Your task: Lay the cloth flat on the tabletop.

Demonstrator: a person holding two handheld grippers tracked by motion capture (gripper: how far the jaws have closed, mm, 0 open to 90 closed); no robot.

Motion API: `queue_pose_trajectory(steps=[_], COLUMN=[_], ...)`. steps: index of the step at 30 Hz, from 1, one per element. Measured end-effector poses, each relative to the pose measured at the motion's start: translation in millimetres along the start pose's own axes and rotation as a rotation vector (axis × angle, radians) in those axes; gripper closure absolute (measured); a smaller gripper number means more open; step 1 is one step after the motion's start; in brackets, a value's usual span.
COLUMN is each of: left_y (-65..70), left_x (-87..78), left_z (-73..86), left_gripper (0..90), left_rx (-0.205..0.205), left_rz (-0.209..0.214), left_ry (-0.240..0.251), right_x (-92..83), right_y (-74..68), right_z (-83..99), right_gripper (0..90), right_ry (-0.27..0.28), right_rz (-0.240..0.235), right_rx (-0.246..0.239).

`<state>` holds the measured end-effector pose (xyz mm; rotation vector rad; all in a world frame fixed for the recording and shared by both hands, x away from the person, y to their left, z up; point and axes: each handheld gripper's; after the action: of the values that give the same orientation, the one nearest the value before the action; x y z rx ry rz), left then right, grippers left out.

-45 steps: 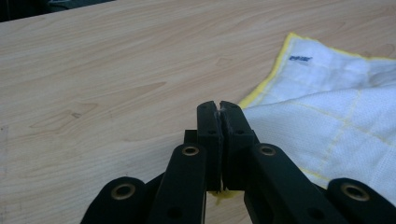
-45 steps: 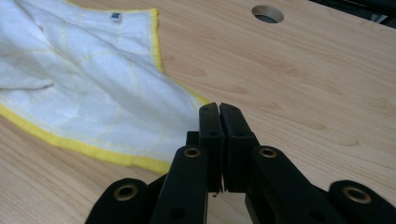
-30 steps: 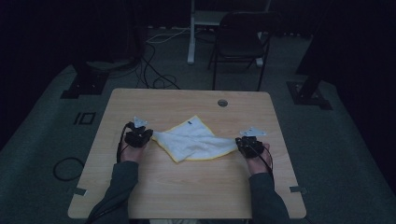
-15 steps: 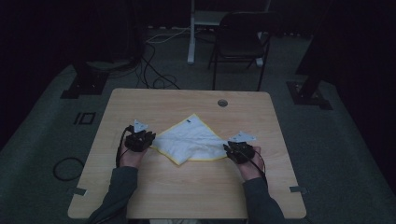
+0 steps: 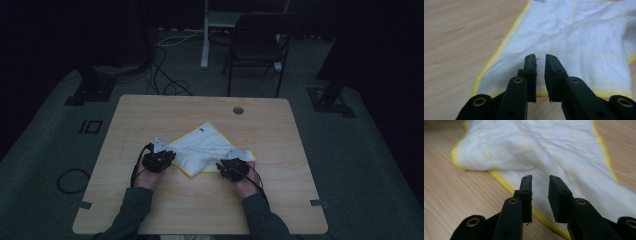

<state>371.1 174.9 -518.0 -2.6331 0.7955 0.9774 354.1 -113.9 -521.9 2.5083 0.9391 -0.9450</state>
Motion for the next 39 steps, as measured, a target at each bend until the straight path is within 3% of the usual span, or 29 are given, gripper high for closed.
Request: queue_pose_trajectory(steps=[5, 12, 19, 24, 39], left_y=[1.7, -4.0, -7.9, -9.8, -13.9], left_x=[5.2, 11.2, 17.0, 20.1, 22.3], left_z=[4.5, 9.5, 10.4, 7.4, 4.7], left_gripper=[80.8, 79.0, 86.4, 89.4, 90.0], left_rx=[0.0, -0.018, -0.013, -0.003, 0.002], left_rz=[-0.01, -0.032, -0.061, -0.077, -0.1], left_ry=[-0.02, -0.039, -0.067, -0.076, -0.086], right_x=[10.7, 25.0, 31.3, 30.0, -5.9], right_y=[-13.3, -24.4, -29.1, -27.6, -0.4], right_z=[-4.2, -6.0, -5.1, -4.8, 22.5], right_gripper=[72.9, 70.3, 75.1, 85.6, 86.6], right_ry=[-0.003, -0.013, -0.019, -0.032, -0.034], right_rz=[-0.021, -0.039, -0.029, -0.001, 0.037], right_rx=[-0.023, -0.016, -0.017, -0.048, -0.004])
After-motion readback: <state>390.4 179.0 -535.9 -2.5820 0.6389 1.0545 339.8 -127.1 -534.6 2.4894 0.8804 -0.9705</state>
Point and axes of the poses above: each handheld gripper's, and its own axes: x roughly forward along the jaws, z roughly out of its underside, y roughly to its right
